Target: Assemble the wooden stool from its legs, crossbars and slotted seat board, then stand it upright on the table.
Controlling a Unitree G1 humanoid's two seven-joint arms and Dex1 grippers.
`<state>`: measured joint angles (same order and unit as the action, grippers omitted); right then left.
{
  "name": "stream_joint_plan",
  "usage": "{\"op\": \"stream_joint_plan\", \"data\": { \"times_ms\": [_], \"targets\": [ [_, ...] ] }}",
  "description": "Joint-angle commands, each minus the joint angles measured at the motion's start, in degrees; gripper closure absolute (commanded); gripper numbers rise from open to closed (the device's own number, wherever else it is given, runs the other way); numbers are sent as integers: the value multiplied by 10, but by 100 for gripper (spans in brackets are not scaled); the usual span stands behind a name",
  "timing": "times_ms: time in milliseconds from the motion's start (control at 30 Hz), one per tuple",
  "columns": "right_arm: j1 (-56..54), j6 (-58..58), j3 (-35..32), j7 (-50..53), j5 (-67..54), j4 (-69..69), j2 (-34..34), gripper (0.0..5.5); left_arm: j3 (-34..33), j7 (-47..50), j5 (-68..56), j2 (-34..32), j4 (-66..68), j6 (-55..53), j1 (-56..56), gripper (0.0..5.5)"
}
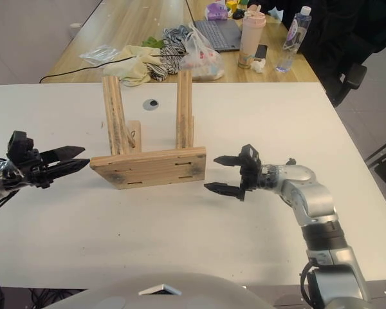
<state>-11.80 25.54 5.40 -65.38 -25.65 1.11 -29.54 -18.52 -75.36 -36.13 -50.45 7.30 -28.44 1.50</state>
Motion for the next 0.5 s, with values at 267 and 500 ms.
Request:
{"op": "stream_joint_plan", "data": {
  "times_ms": [267,500],
  "targets": [
    [-81,-85,58,-24,61,122,35,209,102,-4,90,58,28,121,35,290],
    [-99,-88,78,-50,72,150,47,315,148,-11,101,97,58,123,67,309]
  ]
}}
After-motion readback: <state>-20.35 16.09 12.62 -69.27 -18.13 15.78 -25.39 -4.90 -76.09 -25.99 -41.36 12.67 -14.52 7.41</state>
